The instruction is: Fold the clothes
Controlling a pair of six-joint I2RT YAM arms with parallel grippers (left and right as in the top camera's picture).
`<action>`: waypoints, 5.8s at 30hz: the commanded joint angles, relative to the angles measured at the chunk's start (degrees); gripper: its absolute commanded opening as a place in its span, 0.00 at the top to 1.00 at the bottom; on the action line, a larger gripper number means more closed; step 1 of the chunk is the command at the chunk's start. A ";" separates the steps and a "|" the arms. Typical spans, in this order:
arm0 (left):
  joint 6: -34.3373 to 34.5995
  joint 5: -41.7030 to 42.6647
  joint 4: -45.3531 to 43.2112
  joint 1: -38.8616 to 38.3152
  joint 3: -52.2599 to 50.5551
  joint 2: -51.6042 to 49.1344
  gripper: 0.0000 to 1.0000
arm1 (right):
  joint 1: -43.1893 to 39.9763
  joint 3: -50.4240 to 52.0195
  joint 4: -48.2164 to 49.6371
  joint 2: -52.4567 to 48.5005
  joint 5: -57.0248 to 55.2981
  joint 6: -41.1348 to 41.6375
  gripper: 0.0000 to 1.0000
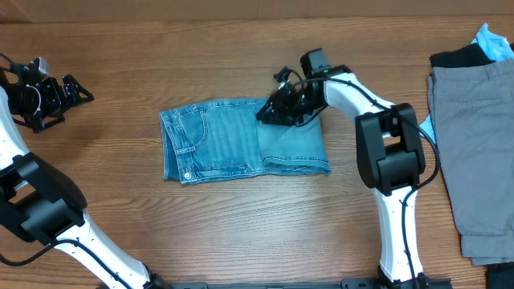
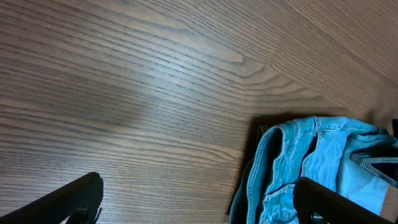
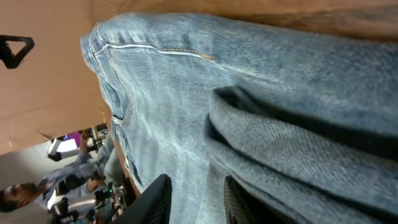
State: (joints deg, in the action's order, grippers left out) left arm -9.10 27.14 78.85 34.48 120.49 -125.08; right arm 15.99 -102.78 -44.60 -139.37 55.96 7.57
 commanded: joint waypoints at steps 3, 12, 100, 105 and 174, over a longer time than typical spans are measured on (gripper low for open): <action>0.37 -0.33 0.15 -0.42 1.07 -0.66 0.00 | -1.79 -1.44 -0.96 -0.39 -0.33 2.49 0.81; 0.37 -0.33 0.44 -0.42 1.07 -0.66 0.00 | -3.98 -4.39 -8.52 15.23 -0.17 -0.35 0.82; 7.43 -7.15 -16.09 -20.94 -29.75 -0.92 0.00 | -34.38 11.58 -3.69 39.39 -48.87 14.99 0.00; 4.37 1.99 -20.37 -21.38 -35.50 -0.92 0.00 | -34.38 11.58 -3.69 39.39 -48.87 14.99 0.00; 26.56 -23.96 16.81 -41.64 11.91 -0.81 0.96 | -34.38 11.58 -3.69 39.39 -48.87 14.99 0.00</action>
State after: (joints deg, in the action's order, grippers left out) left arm 15.62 1.26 95.39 -3.95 130.80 -126.06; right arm -18.35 -90.24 -48.56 -99.88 7.44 22.28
